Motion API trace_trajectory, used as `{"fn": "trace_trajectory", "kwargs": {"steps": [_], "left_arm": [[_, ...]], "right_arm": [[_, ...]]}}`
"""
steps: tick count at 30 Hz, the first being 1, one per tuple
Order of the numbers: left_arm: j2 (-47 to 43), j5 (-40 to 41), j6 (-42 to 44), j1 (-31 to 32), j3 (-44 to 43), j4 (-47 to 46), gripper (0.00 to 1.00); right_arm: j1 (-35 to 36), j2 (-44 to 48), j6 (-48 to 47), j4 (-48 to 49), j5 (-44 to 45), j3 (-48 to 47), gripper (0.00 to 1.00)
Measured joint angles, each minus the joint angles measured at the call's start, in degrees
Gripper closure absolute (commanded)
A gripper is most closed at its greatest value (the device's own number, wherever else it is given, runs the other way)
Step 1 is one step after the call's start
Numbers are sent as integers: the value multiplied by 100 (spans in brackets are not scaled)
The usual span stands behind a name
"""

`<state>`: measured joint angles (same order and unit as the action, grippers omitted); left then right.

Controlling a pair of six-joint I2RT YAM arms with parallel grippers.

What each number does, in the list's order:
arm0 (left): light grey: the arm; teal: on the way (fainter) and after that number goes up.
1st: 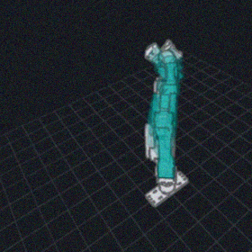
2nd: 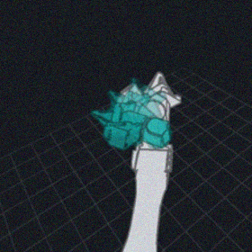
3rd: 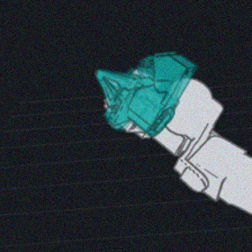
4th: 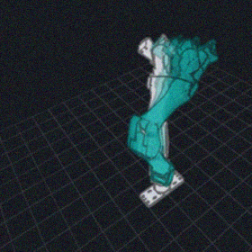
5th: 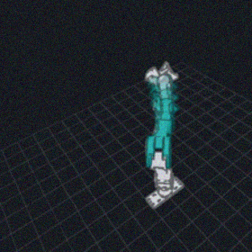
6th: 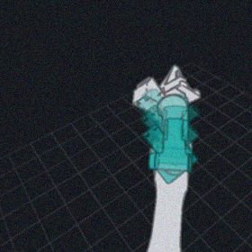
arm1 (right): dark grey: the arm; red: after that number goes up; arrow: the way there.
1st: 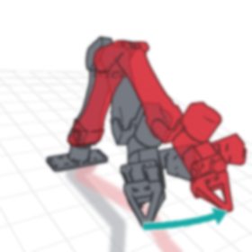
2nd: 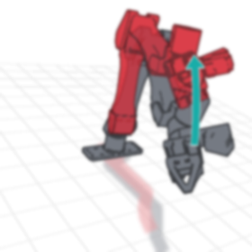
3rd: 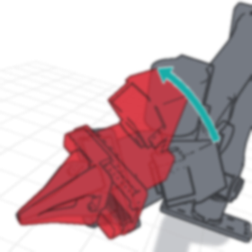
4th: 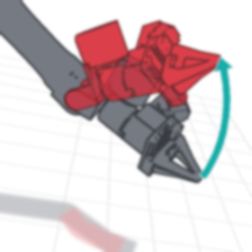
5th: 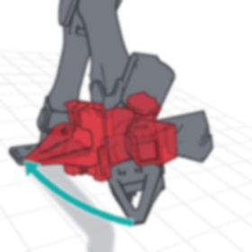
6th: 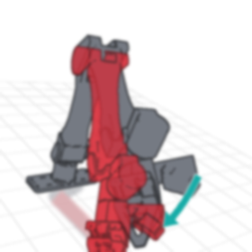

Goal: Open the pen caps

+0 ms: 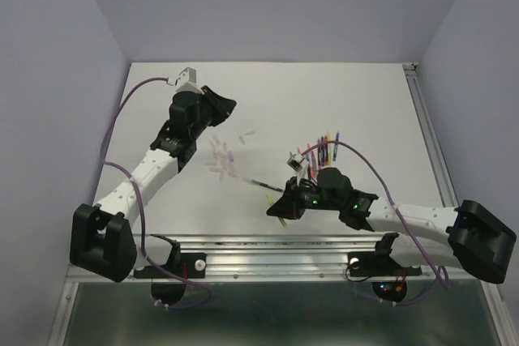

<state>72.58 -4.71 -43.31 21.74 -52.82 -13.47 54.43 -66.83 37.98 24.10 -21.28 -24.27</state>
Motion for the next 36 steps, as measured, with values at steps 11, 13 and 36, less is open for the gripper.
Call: {"fn": "trace_trajectory", "kwargs": {"steps": [11,13,36], "left_arm": [[-22,227,455,-133,455,1235,100],[-22,389,479,-133,647,1565,100],[1128,1604,673,-557,444,2529,94]], "right_arm": [[-273,-236,-275,-1585,1731,-654,99],[-431,-507,-422,-1766,2015,-881,99],[-1279,-2769,-1832,-2199,2837,-2253,81]]}}
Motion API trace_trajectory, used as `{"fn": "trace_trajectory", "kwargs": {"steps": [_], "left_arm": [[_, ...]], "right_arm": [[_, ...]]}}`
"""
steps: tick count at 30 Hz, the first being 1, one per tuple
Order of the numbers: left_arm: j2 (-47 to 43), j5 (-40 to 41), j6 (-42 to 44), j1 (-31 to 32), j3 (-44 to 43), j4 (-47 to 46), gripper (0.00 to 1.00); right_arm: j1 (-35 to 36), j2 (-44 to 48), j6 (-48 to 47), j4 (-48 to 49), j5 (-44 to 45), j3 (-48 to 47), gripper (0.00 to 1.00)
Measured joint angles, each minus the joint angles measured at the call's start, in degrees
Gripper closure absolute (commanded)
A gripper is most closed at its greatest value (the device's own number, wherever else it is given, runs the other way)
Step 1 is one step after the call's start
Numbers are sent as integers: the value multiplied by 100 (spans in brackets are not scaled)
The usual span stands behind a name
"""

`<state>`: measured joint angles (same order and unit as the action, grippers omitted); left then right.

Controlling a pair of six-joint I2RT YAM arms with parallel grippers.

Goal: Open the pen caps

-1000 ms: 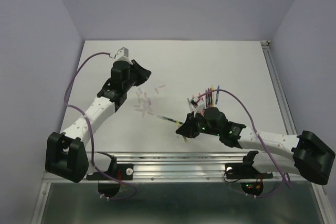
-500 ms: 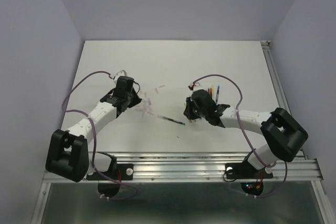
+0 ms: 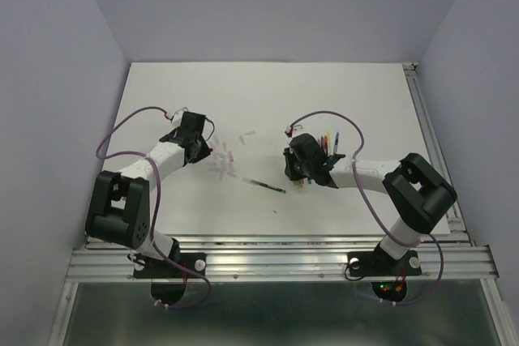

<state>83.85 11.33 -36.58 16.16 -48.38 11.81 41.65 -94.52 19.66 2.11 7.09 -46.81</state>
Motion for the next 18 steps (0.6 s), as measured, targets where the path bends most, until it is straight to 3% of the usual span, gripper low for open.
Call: {"fn": "trace_trajectory", "kwargs": {"steps": [5,8,16,18], "left_arm": [[540,-63,125,-101,-192,-33,94],[732,-87,195,-144,-269,-31,94],[1134,-269,352,-203,-608,-33,95],[1169,-328,372,-203,-612,-28,94]], "right_arm": [[-2,-109,-44,0,2,-35,75],[-2,-114,-39,2,4,-42,57],[-4,-98,-72,-33,-4,-74,48],[-7,-42,-85,-92,-9,-74,42]]}}
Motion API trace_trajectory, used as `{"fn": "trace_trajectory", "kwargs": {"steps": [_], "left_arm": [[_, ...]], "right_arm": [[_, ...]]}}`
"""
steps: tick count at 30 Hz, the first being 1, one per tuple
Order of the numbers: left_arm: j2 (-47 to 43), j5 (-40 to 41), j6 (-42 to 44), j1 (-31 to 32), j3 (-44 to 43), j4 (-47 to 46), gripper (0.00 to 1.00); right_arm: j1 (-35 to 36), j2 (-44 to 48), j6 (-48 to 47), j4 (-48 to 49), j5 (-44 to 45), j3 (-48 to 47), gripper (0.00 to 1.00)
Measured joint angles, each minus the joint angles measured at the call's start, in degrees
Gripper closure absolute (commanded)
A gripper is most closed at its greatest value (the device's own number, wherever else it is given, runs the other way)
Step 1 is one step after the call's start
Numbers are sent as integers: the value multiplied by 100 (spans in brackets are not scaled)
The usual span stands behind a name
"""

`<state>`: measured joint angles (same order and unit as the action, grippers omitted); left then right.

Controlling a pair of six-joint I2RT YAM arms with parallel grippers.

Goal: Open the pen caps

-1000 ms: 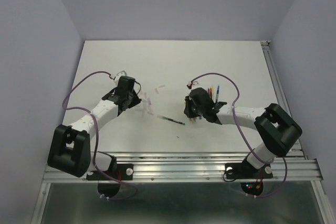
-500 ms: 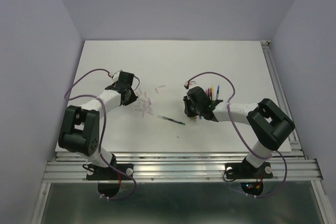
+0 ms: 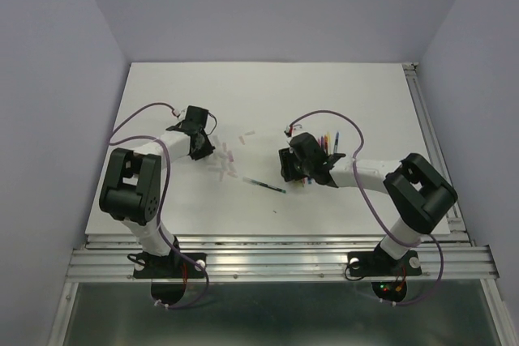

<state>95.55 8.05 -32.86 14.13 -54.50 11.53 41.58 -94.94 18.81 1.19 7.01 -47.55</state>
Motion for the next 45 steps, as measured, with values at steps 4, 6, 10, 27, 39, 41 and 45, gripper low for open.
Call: {"fn": "trace_trajectory", "kwargs": {"steps": [4,6,10,27,39,41,45], "left_arm": [[52,-85,39,0,-33,42,91],[87,-125,52,0,-63,39,88],[127,-249,103,0,-83,46,79],[0,-304,85,0,-146,291,43],[-1453,-66,-289,278,-133,461,7],[-1681,-37,-358,365,-96,459,1],[-2046,33,-459,706,-35,492,1]], "right_arm": [[0,332,-79,-79,-133,2,9],[0,555,-114,-72,-203,2,0],[0,962,-201,-37,-431,4,0],[0,1696,-911,138,-1589,341,0],[232,616,-1843,142,-1873,188,4],[297,328,-1996,129,-1794,57,5],[553,-138,-2312,92,-1628,-186,10]]}}
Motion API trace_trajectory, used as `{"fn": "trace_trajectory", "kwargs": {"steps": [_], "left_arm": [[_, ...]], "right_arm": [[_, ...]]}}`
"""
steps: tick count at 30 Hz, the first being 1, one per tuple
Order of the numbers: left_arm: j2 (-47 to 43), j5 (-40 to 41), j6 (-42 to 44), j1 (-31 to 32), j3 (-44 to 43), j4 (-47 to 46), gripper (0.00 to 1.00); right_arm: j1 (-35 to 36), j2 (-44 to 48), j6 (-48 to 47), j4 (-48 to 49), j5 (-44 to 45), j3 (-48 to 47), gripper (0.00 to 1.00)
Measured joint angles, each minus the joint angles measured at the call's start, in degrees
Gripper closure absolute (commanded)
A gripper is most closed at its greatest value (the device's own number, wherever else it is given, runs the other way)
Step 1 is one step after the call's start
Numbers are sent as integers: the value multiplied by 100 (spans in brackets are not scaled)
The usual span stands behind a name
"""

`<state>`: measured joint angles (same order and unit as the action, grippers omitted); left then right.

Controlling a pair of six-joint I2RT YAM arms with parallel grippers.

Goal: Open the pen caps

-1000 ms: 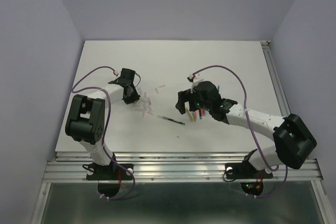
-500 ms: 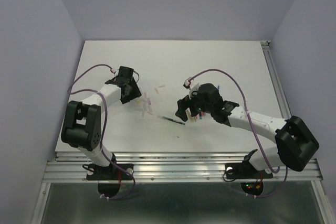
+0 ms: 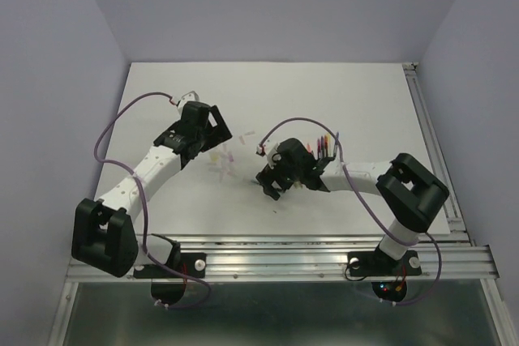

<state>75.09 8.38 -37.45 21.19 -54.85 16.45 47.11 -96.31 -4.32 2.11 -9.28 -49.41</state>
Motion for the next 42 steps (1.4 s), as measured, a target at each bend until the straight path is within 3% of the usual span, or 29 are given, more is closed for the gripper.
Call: {"fn": "trace_trajectory", "kwargs": {"steps": [2,7,8,12,18,23,35,42], "left_arm": [[-122,9,-37,168,0,7,1],[-286,17,-107,387,20,11,1],[-310,26,-118,387,39,7,1],[-459,31,-155,389,179,15,1],[-756,-20,-160,391,321,-33,1],[-1049,-339,-94,420,588,-271,1],[-1794,-1814,-170,927,1556,-1602,1],[-2214,-2190,-358,1296,1864,-2636,1]], "right_arm": [[111,-127,-96,0,81,-98,15],[313,-396,-258,7,278,-289,47],[334,-437,-256,26,328,-326,58],[363,-468,-208,105,431,-326,77],[413,-413,-48,328,428,-168,97],[435,87,337,557,450,374,99],[435,2935,1792,1751,317,1554,99],[435,3171,2216,1622,334,1565,99]]}}
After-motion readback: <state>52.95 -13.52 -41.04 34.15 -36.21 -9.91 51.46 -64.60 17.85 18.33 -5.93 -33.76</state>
